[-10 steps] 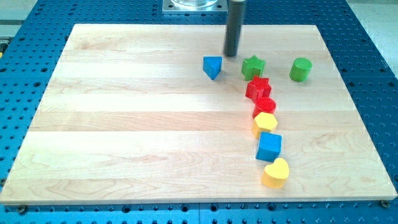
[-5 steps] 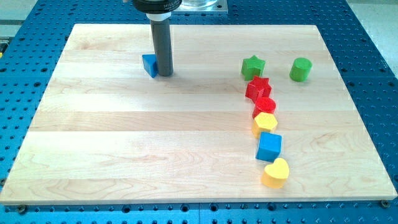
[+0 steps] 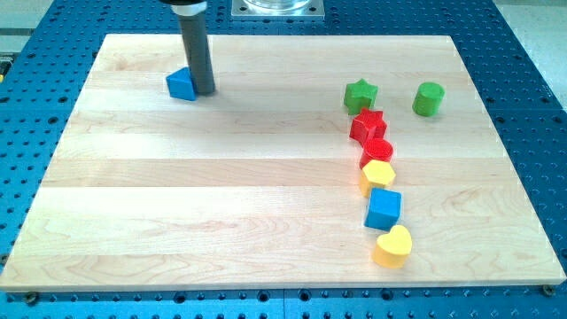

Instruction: Place the blue triangle at the center left

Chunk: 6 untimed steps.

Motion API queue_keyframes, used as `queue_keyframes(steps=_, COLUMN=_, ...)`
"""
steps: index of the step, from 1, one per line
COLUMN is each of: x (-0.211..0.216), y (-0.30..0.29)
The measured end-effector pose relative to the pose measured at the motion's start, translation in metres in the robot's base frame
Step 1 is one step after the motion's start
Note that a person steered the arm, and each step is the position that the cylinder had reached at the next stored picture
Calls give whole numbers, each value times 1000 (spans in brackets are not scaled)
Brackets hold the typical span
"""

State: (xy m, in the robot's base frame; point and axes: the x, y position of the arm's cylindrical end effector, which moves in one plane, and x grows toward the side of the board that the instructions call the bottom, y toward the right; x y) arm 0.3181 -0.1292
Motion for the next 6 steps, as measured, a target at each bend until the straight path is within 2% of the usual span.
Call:
queue_keyframes(steps=1, x=-16, y=-4)
queue_keyframes(steps=2, x=-12, y=-52)
queue_keyframes(steps=3, x=35, y=-63)
queue_keyframes(steps=4, x=48, y=-67)
queue_keyframes(steps=6, x=54, y=-39)
